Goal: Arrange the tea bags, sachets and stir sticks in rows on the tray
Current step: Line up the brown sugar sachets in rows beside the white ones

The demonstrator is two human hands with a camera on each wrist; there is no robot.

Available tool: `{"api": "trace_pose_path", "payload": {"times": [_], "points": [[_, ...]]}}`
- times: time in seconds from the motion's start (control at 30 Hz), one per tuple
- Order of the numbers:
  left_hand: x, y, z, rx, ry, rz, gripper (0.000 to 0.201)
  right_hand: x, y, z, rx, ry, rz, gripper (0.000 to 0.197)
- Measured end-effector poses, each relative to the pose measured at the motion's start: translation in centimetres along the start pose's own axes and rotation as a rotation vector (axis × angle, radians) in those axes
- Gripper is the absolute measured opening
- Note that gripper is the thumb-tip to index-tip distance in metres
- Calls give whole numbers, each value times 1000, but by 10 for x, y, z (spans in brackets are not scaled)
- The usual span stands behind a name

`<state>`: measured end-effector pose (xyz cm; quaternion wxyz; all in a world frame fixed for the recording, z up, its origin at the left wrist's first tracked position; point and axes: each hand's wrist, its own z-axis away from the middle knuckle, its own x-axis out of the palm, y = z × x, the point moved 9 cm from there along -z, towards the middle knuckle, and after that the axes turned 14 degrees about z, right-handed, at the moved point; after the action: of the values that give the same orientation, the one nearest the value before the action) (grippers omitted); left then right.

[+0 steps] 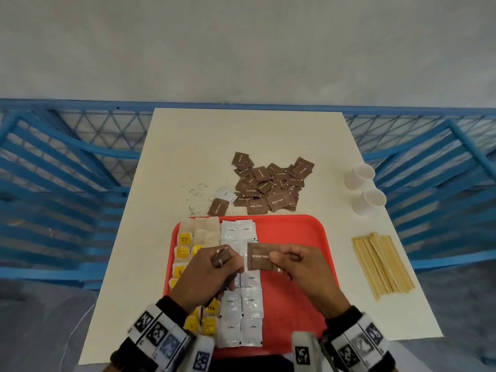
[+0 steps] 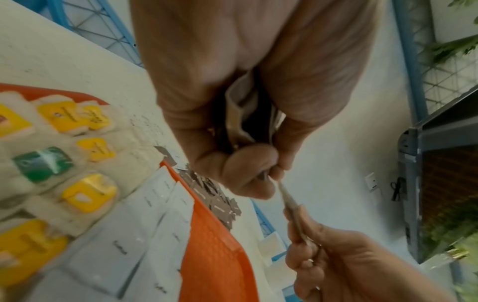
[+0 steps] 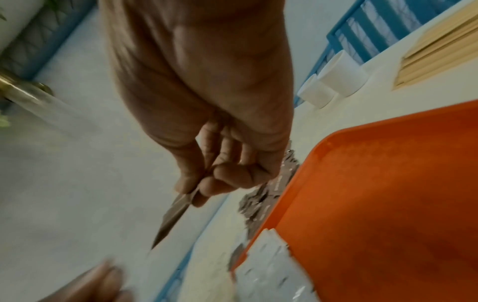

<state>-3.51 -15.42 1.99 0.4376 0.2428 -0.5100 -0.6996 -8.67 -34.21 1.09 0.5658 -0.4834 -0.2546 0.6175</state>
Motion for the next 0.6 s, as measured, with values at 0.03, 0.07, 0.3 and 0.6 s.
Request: {"api": "trace_pose_path", "payload": {"times": [0.03,0.07,0.3,0.6], "points": [[-5,-7,-1,-22,31,5,25,-9,12,-15,29,65,54,5],[-11,-14,-1,-40,62,12,26,-19,24,-33,55,131,128,4],[-43,-39,7,-118,129,-26,27,-22,72,-133,210,153,467,17],[-50,-44,8,-139,129,-35,26,-11,72,-152,267,213,554,25]]}}
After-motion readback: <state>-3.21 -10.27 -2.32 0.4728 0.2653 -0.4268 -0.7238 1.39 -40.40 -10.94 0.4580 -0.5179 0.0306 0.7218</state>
